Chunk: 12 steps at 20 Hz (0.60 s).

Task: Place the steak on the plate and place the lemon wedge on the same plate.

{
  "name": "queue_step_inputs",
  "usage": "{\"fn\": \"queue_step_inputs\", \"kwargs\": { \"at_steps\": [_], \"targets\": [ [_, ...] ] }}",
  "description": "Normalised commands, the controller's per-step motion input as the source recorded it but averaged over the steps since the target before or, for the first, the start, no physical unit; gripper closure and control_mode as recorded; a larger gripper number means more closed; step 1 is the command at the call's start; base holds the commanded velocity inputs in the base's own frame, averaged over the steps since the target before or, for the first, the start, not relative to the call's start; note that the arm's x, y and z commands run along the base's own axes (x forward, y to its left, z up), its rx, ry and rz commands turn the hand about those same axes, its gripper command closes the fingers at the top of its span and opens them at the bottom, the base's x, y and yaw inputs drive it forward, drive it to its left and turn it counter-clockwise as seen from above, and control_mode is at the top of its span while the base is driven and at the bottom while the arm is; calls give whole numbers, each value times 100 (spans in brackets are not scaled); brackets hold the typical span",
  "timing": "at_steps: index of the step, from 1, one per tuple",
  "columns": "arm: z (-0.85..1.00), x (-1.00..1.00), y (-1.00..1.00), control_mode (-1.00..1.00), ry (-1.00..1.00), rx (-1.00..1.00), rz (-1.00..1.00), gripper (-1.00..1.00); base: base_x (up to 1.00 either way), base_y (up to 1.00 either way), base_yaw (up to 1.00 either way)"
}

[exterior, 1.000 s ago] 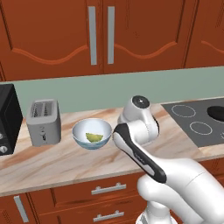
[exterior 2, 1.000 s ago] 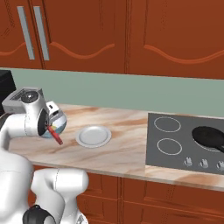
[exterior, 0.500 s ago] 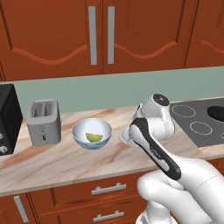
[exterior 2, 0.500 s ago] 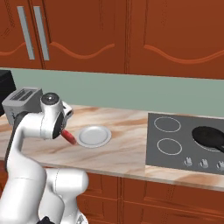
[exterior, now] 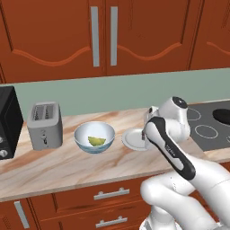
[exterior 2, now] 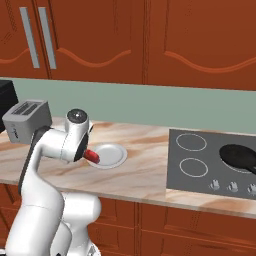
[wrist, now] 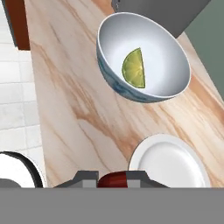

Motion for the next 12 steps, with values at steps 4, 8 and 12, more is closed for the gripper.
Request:
{"fn": "queue_step_inputs", "kwargs": {
  "at_steps": [4,8,12],
  "targets": [
    [0,12,-27,-100,-1,-6,18,100,0,0,0],
    [0,16,-21,-100,0,-7,16,100,0,0,0],
    [0,23,-7,-100,0,-3,20,100,0,0,0]
  ]
}}
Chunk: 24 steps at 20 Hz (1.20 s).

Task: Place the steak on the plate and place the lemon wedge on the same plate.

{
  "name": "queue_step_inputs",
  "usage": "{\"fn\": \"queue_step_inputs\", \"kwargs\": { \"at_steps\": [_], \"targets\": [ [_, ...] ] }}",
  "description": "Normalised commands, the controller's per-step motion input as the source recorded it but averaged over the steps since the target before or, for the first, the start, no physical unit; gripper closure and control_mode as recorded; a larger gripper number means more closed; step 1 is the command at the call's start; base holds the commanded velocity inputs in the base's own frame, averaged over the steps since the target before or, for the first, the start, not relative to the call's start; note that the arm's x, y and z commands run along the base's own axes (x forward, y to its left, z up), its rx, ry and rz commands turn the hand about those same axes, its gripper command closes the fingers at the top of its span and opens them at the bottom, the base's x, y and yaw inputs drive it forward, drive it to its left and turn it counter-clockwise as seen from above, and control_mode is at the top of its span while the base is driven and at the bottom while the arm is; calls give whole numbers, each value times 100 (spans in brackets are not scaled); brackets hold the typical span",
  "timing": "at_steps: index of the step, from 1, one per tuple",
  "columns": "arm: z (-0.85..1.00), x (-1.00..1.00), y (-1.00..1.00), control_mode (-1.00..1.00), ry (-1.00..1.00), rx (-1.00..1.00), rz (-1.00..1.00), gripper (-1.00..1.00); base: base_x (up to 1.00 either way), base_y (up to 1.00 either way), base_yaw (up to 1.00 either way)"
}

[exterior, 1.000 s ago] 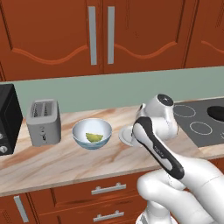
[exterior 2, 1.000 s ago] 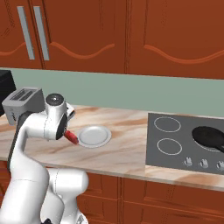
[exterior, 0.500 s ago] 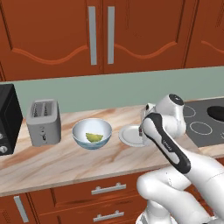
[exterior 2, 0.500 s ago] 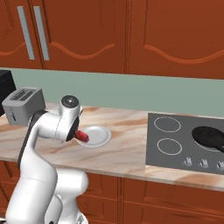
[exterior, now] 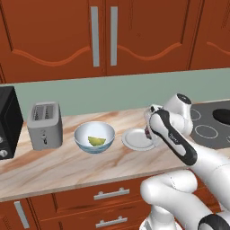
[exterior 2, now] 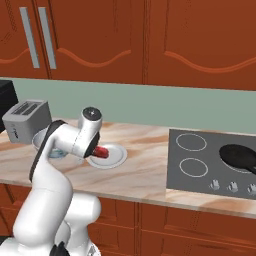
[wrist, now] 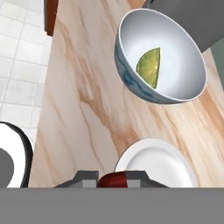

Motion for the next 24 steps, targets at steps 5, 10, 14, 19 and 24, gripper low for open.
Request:
{"fn": "queue_step_inputs", "kwargs": {
  "at_steps": [5,10,14,19,24],
  "targets": [
    [3,26,2,-100,3,-3,16,100,0,0,0],
    [0,26,0,-100,3,0,13,100,0,0,0],
    [0,12,0,-100,0,0,12,100,0,0,0],
    [-2,1,5,-100,0,0,4,100,0,0,0],
    [-3,0,12,-100,0,0,0,100,0,0,0]
  ]
}}
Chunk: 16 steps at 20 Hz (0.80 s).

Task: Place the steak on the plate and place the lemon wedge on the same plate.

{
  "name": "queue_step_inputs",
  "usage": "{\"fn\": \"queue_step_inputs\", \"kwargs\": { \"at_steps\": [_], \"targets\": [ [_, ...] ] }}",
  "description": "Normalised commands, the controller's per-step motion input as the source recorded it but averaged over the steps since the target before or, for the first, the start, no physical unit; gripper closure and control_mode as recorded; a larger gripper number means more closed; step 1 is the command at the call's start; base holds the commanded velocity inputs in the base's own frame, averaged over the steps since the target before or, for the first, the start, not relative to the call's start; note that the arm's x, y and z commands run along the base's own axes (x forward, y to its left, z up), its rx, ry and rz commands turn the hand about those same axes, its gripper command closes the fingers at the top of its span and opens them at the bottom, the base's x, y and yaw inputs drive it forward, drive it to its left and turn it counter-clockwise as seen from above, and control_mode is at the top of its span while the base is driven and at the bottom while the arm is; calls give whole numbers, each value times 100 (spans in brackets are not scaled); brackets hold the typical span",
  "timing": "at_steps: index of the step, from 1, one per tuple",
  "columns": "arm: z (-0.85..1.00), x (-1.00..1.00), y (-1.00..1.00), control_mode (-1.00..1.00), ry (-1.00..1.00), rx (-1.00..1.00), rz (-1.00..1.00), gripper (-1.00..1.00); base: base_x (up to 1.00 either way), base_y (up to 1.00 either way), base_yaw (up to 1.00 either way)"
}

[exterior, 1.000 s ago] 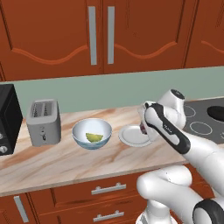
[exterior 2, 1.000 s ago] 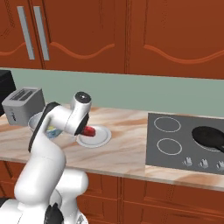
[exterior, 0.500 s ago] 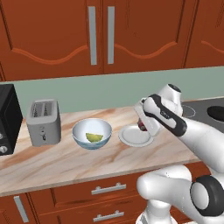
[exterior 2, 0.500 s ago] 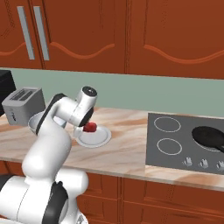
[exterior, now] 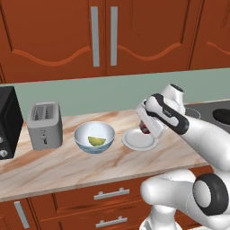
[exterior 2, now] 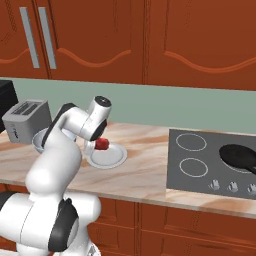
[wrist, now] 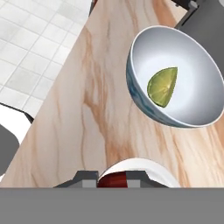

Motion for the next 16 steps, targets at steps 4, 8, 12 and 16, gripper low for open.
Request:
{"fn": "queue_step_inputs", "kwargs": {
  "at_steps": [4,8,12,16],
  "targets": [
    [-11,0,13,-100,0,0,0,100,0,0,0],
    [-20,0,6,-100,0,0,0,100,0,0,0],
    [-23,-3,0,-100,0,1,0,100,0,0,0],
    [-19,0,0,-100,0,0,0,100,0,0,0]
  ]
}}
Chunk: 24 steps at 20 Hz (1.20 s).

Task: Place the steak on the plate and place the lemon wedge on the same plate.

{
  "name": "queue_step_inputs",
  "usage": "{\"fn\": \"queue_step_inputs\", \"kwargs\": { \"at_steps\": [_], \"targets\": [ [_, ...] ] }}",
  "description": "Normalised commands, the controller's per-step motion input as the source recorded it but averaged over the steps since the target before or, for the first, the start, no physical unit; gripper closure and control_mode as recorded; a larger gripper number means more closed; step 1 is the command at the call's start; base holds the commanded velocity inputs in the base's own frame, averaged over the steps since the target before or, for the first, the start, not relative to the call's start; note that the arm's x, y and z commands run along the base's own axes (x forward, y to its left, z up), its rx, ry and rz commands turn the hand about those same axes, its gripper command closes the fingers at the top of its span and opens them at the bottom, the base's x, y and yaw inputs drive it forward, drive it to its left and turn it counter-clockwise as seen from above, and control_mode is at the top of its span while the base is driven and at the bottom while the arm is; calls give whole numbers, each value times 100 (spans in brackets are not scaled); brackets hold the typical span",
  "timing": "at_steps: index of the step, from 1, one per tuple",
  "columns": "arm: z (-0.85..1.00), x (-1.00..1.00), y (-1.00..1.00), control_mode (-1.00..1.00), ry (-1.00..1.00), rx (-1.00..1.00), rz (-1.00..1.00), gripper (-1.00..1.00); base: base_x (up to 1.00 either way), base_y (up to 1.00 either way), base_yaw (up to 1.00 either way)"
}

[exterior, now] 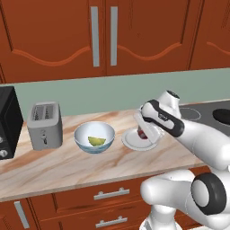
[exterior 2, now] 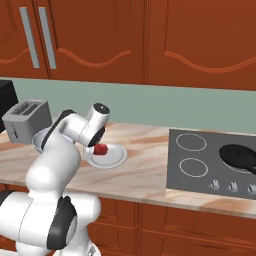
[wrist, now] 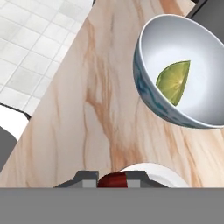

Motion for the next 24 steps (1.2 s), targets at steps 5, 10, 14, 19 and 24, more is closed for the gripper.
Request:
{"fn": "queue_step_inputs", "kwargs": {
  "at_steps": [5,10,14,19,24],
  "targets": [
    [-10,8,0,-100,0,0,0,100,0,0,0],
    [0,18,0,-100,0,0,0,100,0,0,0],
    [0,21,0,-100,0,0,0,100,0,0,0],
    [-1,15,0,-100,0,0,0,100,0,0,0],
    [-3,8,-3,-100,0,0,1,100,0,0,0]
  ]
}}
